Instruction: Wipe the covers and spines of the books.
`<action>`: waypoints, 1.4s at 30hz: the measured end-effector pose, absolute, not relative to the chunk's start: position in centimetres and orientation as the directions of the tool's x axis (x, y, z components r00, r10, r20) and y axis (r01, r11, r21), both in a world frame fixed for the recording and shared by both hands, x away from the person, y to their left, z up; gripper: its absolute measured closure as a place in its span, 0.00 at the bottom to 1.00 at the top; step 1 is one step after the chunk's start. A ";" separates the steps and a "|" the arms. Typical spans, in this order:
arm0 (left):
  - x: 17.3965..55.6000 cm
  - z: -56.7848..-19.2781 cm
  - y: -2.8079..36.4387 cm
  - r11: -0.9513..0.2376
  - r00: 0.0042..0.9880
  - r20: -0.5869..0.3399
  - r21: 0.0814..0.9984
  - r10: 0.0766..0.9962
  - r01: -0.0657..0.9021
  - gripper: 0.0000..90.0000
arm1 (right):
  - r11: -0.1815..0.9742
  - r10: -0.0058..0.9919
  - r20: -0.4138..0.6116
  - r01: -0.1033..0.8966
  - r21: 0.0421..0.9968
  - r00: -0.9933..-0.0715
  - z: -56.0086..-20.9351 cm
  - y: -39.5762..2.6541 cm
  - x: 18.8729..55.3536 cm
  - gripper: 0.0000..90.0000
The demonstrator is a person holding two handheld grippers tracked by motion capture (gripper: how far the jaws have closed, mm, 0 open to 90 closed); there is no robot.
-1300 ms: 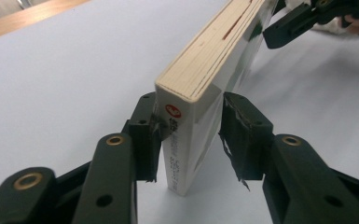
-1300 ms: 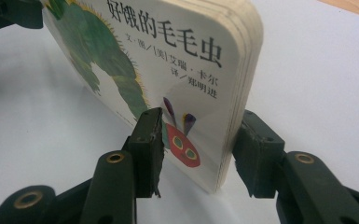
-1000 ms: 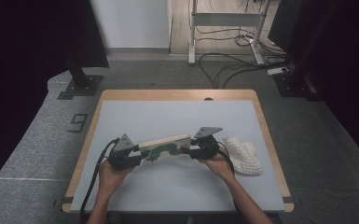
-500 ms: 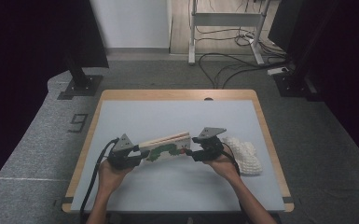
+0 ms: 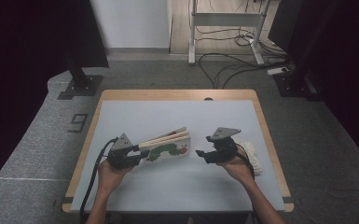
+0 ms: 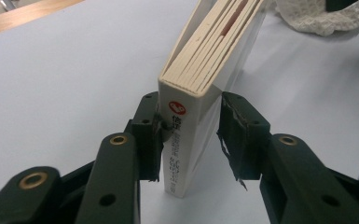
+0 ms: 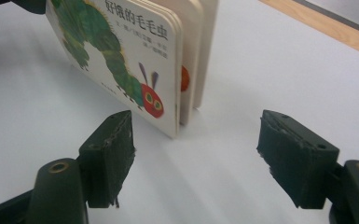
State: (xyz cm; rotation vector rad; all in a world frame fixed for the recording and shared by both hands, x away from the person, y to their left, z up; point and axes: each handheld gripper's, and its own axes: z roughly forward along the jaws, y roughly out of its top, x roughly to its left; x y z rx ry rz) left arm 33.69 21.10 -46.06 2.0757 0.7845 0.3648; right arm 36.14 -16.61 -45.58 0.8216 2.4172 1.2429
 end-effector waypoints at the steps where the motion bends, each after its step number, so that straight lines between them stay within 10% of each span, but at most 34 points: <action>1: 33.7 -46.1 21.1 -0.428 0.759 -0.028 0.812 0.651 0.397 0.67 | 0.465 0.613 -0.010 0.350 0.813 -0.790 -45.5 -17.0 36.0 0.28; 42: 33.9 -46.2 21.1 -0.416 0.761 -0.050 0.814 0.646 0.406 0.66 | 0.377 0.845 0.026 0.631 0.678 -0.534 -51.8 -29.4 36.8 0.15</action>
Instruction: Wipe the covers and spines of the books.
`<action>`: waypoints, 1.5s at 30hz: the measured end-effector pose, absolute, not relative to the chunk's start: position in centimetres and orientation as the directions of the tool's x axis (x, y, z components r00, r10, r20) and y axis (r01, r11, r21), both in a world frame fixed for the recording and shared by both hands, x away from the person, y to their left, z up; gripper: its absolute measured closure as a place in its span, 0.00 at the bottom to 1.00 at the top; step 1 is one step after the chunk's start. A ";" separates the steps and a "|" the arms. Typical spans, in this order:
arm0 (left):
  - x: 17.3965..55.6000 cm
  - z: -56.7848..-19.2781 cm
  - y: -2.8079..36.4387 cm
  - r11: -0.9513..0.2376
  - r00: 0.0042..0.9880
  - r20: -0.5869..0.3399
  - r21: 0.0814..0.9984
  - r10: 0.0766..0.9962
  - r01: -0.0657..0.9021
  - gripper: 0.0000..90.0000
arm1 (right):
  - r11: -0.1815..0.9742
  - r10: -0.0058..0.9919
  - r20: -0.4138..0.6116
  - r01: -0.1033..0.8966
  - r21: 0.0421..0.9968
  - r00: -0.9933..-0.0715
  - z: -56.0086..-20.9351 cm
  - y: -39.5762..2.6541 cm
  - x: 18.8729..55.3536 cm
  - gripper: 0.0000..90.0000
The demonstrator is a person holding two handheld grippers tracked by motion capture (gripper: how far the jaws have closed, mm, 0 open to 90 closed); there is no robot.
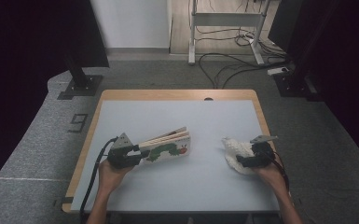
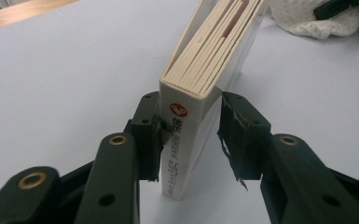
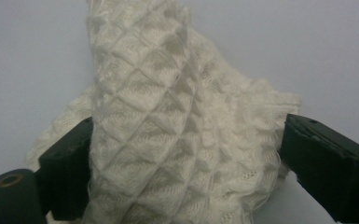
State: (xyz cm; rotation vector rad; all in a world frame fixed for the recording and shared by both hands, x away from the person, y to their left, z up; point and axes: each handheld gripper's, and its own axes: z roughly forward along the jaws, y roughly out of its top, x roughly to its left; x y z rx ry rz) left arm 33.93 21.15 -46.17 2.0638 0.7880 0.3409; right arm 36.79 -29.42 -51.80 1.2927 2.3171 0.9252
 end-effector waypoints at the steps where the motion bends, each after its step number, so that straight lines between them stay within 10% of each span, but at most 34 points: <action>1: 33.9 -46.2 21.1 -0.415 0.762 -0.051 0.814 0.646 0.406 0.66 | 0.376 0.842 0.037 0.634 0.676 -0.538 -51.9 -29.4 36.8 0.17; 13: 34.1 -46.2 21.2 -0.403 0.760 -0.069 0.815 0.646 0.417 0.66 | 0.361 0.838 0.073 0.650 0.669 -0.541 -51.3 -29.6 36.4 0.69; 45: 34.1 -46.4 21.2 -0.395 0.758 -0.075 0.818 0.648 0.419 0.66 | 0.407 0.749 0.059 0.529 0.745 -0.660 -45.7 -28.8 31.6 0.71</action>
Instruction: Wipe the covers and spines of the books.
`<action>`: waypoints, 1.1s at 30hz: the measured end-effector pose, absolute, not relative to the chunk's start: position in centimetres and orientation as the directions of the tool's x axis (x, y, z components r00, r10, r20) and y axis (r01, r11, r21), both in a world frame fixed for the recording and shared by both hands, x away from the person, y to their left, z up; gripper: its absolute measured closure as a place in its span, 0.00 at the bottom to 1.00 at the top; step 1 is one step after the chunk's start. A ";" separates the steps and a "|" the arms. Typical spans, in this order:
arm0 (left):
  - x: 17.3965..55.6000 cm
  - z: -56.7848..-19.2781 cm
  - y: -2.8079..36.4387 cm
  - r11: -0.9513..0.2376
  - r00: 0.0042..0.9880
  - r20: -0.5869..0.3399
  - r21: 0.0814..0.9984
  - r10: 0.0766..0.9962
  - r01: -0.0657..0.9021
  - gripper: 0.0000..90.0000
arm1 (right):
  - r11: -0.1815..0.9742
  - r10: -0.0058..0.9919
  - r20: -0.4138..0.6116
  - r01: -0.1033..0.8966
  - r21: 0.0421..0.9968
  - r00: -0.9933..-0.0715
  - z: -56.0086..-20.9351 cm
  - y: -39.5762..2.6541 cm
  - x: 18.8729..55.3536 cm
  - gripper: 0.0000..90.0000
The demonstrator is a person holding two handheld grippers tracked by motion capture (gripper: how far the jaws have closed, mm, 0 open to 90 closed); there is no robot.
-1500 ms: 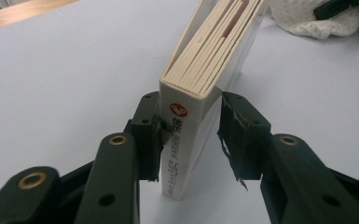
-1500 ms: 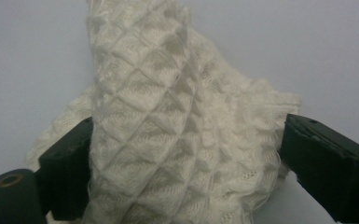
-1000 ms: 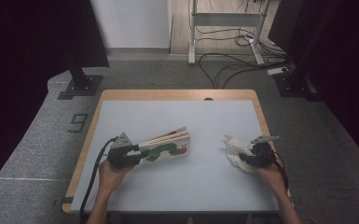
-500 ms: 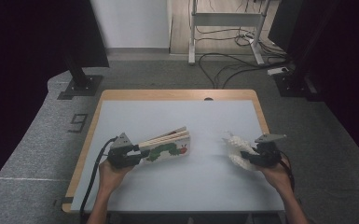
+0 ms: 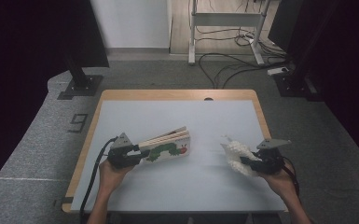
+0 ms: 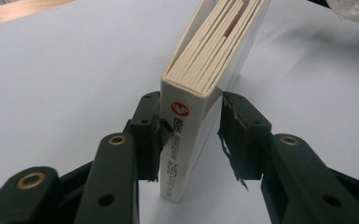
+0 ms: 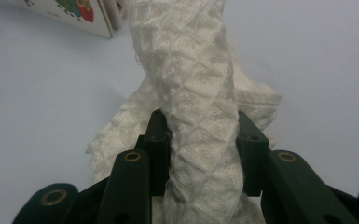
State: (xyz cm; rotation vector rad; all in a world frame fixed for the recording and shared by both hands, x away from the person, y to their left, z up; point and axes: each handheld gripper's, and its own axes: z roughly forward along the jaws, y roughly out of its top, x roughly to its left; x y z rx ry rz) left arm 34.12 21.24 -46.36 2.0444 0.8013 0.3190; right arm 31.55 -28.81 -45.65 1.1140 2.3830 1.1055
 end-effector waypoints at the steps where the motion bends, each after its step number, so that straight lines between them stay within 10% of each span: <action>1: 34.1 -46.4 21.2 -0.395 0.757 -0.075 0.818 0.649 0.419 0.66 | 0.408 0.746 0.062 0.527 0.745 -0.664 -45.6 -28.7 31.4 0.71; 33: 34.3 -46.4 21.3 -0.395 0.761 -0.082 0.816 0.644 0.422 0.66 | 0.522 0.526 0.039 0.359 0.774 -0.850 -44.1 -19.2 30.5 0.71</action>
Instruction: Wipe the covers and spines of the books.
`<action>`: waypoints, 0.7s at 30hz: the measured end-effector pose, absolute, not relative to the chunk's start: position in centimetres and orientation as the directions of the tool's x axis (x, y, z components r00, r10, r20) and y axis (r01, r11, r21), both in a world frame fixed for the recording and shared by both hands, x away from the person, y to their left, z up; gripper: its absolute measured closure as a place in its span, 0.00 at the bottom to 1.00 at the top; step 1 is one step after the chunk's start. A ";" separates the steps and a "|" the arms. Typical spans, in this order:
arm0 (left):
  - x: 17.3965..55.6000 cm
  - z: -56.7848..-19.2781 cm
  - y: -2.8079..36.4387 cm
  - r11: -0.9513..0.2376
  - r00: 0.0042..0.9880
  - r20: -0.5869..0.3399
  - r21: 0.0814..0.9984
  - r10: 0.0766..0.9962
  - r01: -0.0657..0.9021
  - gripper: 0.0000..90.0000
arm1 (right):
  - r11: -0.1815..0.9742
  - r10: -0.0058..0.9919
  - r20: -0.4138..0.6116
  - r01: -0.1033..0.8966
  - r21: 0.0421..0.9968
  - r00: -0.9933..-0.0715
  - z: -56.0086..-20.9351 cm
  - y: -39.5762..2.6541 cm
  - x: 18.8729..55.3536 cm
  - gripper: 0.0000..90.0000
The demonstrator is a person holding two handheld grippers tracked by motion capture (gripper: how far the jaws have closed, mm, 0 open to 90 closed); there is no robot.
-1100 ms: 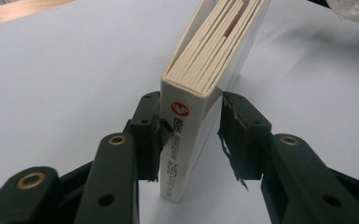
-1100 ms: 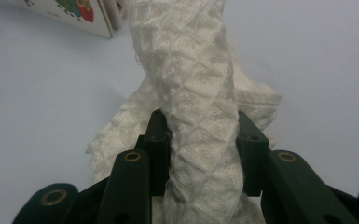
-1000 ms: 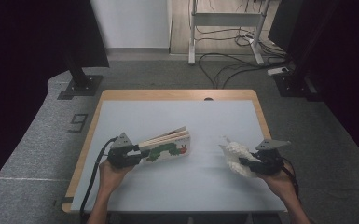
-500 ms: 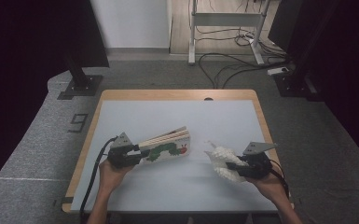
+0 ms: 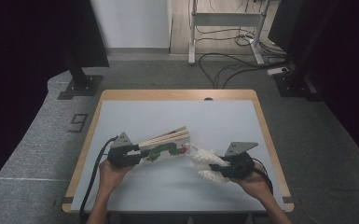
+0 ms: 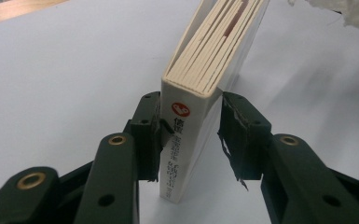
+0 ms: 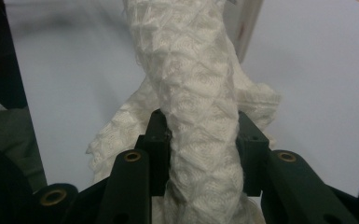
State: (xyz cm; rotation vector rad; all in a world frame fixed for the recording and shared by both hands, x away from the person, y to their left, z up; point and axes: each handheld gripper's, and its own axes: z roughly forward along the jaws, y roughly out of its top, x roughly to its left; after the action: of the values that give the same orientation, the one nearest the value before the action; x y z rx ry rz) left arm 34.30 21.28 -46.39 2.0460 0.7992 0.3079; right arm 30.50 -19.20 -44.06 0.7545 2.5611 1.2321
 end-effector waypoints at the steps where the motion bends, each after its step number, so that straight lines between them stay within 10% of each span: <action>1: 34.3 -46.4 21.3 -0.395 0.761 -0.083 0.816 0.643 0.422 0.66 | 0.524 0.519 0.038 0.353 0.775 -0.854 -44.1 -18.8 30.5 0.71; 21: 34.4 -46.4 21.3 -0.397 0.766 -0.086 0.815 0.637 0.422 0.66 | 0.560 0.401 0.023 0.265 0.785 -0.916 -44.1 -12.5 31.1 0.70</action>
State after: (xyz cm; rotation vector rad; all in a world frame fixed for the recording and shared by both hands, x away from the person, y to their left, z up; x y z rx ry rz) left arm 34.41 21.33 -46.38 2.0490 0.7924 0.2979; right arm 31.13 -12.52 -44.05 0.5663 2.6319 1.2849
